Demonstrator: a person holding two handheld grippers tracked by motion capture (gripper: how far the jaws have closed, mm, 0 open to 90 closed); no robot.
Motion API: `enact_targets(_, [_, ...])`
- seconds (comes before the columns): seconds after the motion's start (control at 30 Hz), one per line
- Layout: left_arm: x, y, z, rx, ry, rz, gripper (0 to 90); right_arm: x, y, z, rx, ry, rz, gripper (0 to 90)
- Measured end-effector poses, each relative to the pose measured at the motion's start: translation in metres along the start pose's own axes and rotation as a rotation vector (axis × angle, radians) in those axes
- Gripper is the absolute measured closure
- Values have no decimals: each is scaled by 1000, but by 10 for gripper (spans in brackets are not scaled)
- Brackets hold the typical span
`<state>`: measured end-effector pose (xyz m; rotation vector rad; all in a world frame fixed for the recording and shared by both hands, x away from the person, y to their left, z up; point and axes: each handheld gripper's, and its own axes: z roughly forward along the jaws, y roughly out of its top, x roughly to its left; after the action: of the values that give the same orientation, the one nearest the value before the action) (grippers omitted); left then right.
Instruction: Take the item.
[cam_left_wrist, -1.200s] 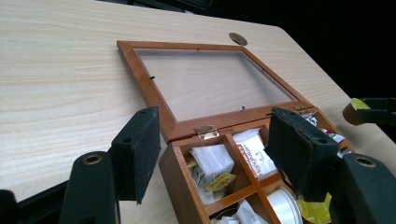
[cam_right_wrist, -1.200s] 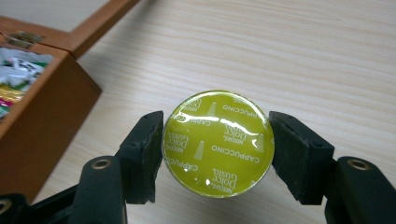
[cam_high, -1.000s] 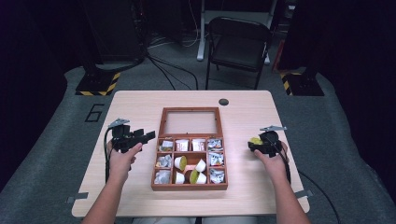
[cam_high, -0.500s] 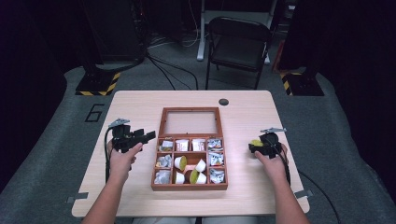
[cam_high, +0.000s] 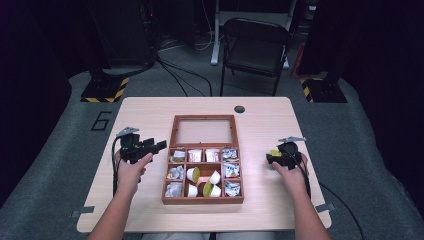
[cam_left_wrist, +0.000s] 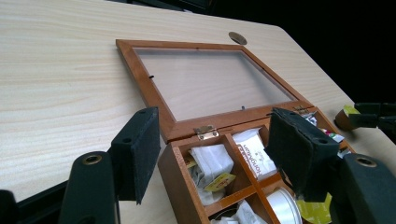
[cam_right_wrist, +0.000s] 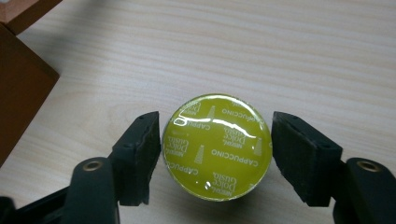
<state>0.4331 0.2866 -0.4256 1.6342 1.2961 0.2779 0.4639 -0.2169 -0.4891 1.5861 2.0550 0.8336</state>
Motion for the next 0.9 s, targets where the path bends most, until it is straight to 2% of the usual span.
enact_targets(0.03, [0, 0, 0, 0, 1, 1, 346, 1, 1, -1, -3, -5, 8, 320])
enact_targets(0.47, [0, 0, -1, 1, 4, 3, 345, 7, 7, -13, -46, -27, -22, 280])
enact_targets(0.6, [0, 0, 0, 0, 7, 5, 345, 10, 8, -16, -60, -22, -31, 280])
enact_targets(0.9, [0, 1, 0, 4, 6, 5, 345, 25, 15, -26, -91, 13, -94, 293])
